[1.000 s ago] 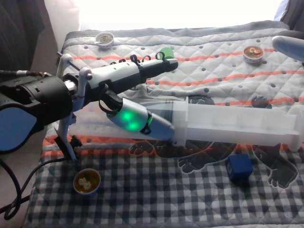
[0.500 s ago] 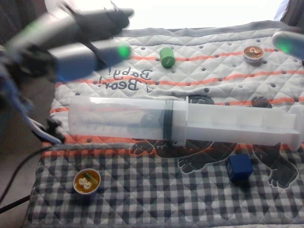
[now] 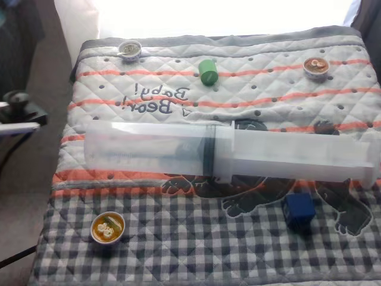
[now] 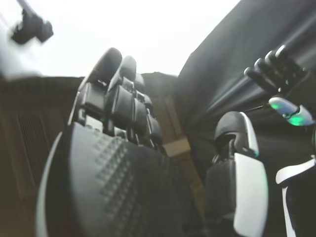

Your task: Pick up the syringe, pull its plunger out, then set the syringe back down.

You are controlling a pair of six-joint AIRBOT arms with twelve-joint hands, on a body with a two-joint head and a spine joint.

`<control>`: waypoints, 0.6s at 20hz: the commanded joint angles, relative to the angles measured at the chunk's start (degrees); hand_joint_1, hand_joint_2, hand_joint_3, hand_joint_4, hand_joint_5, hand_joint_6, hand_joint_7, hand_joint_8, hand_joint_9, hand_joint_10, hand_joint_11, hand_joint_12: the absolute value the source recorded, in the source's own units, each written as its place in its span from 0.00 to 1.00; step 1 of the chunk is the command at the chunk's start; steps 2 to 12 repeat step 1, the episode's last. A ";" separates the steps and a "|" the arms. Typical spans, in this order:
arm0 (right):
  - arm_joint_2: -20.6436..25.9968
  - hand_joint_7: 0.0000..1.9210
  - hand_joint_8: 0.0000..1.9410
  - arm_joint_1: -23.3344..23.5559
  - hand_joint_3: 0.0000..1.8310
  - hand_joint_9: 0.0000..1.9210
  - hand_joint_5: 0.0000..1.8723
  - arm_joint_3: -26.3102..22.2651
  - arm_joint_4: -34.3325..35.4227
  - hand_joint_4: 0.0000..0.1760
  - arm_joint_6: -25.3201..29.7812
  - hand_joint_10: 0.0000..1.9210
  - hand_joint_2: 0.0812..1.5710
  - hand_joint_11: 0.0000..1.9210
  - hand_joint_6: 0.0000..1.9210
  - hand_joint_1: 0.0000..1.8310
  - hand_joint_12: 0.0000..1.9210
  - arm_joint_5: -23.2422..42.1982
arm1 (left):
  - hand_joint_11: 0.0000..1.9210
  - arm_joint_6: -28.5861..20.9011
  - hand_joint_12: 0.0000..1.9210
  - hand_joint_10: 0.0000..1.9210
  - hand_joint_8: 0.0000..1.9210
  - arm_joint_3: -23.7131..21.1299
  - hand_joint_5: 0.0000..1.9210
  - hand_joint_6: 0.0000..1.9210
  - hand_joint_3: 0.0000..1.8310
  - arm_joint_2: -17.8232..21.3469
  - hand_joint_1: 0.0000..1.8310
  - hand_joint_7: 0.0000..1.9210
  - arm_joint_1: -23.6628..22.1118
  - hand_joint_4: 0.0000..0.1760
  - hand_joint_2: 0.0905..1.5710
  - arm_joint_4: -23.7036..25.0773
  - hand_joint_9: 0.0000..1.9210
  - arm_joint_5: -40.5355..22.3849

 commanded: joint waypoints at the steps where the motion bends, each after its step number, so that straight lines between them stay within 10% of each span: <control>1: -0.09 0.16 0.00 1.26 0.01 0.19 0.09 -0.33 -2.21 0.00 -0.50 0.03 0.81 0.00 0.03 0.05 0.69 5.40 | 0.08 0.02 0.46 0.00 0.00 -0.25 0.35 0.06 0.00 0.68 0.39 0.25 0.61 0.39 0.74 0.29 0.27 12.06; 12: -0.09 0.16 0.00 1.26 0.01 0.19 0.09 -0.33 -2.21 0.00 -0.50 0.03 0.81 0.00 0.03 0.05 0.69 5.40 | 0.08 0.02 0.46 0.00 0.00 -0.25 0.35 0.06 0.00 0.68 0.39 0.25 0.61 0.39 0.74 0.29 0.27 12.06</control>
